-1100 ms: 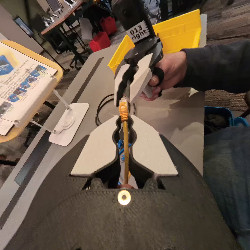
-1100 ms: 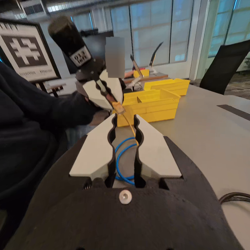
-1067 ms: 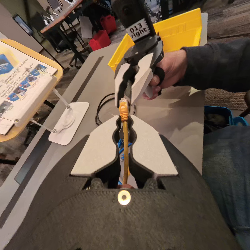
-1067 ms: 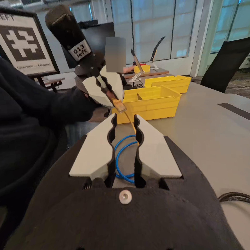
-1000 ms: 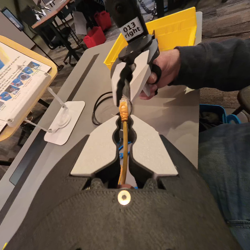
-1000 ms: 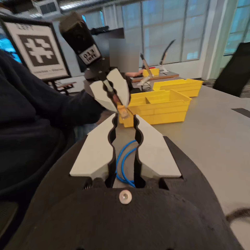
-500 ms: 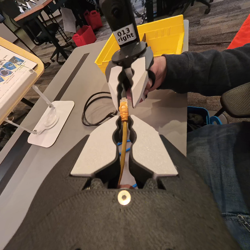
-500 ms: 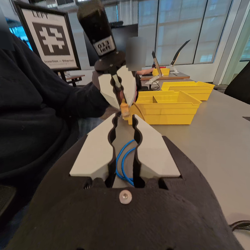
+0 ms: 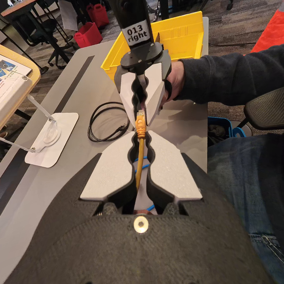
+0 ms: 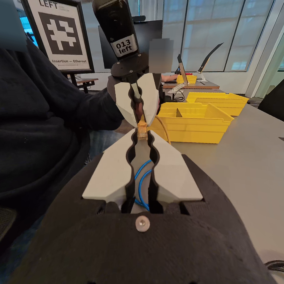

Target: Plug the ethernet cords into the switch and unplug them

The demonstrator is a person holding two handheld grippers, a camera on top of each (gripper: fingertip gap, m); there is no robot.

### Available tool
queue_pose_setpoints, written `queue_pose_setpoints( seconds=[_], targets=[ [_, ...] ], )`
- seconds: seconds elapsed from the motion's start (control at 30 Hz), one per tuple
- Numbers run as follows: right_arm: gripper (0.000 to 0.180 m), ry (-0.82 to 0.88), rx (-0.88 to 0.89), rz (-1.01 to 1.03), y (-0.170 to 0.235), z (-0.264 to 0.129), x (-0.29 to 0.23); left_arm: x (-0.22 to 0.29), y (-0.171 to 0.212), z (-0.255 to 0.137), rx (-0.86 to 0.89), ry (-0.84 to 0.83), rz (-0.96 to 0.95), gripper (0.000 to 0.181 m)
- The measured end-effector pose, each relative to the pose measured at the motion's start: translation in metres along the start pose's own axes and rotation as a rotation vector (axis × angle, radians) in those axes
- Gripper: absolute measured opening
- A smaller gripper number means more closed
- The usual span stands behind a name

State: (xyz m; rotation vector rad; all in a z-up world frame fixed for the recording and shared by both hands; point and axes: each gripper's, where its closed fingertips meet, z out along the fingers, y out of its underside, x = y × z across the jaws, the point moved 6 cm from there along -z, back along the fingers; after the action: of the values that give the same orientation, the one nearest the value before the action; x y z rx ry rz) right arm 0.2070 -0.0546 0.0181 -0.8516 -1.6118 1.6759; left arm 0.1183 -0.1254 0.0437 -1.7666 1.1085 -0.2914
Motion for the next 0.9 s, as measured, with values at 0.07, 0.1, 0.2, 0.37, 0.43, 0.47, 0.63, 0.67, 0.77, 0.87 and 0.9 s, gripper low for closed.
queue_pose_setpoints(
  seconds=[0.07, 0.1, 0.2, 0.37, 0.43, 0.47, 0.63, 0.67, 0.77, 0.87, 0.9],
  targets=[
    [0.011, -0.001, 0.05, 0.022, -0.002, -0.001, 0.002, -0.003, -0.003, -0.001, 0.03, -0.017, -0.025, 0.01],
    [0.01, -0.009, 0.08, 0.032, -0.003, -0.003, 0.003, -0.003, -0.005, -0.001, 0.052, -0.013, -0.047, 0.011],
    [0.01, -0.001, 0.133, 0.057, 0.0, -0.006, 0.006, -0.008, -0.008, -0.007, 0.097, -0.049, -0.092, 0.033],
    [0.01, -0.031, 0.126, 0.053, 0.008, -0.006, 0.004, -0.023, -0.039, -0.037, 0.116, -0.114, -0.011, 0.056],
    [0.01, -0.062, 0.143, 0.038, 0.005, -0.003, 0.001, -0.028, -0.058, -0.044, 0.134, -0.059, 0.03, 0.057],
    [0.01, -0.077, 0.159, 0.034, 0.003, -0.002, 0.001, -0.029, -0.062, -0.042, 0.12, -0.008, 0.045, 0.062],
    [0.01, -0.117, 0.245, 0.007, -0.006, -0.003, -0.001, -0.031, -0.035, -0.003, -0.039, 0.237, -0.005, 0.092],
    [0.01, -0.119, 0.259, 0.01, -0.007, -0.004, -0.001, -0.027, -0.029, 0.001, -0.04, 0.269, -0.014, 0.092],
    [0.01, -0.124, 0.323, 0.039, -0.005, -0.01, 0.001, -0.018, -0.016, 0.009, -0.049, 0.243, 0.023, 0.075],
    [0.01, -0.109, 0.392, 0.079, 0.001, -0.014, 0.006, -0.015, -0.012, 0.01, 0.054, 0.201, -0.025, 0.044],
    [0.01, -0.106, 0.403, 0.091, 0.004, -0.014, 0.008, -0.015, -0.01, 0.011, 0.075, 0.177, -0.039, 0.033]
  ],
)
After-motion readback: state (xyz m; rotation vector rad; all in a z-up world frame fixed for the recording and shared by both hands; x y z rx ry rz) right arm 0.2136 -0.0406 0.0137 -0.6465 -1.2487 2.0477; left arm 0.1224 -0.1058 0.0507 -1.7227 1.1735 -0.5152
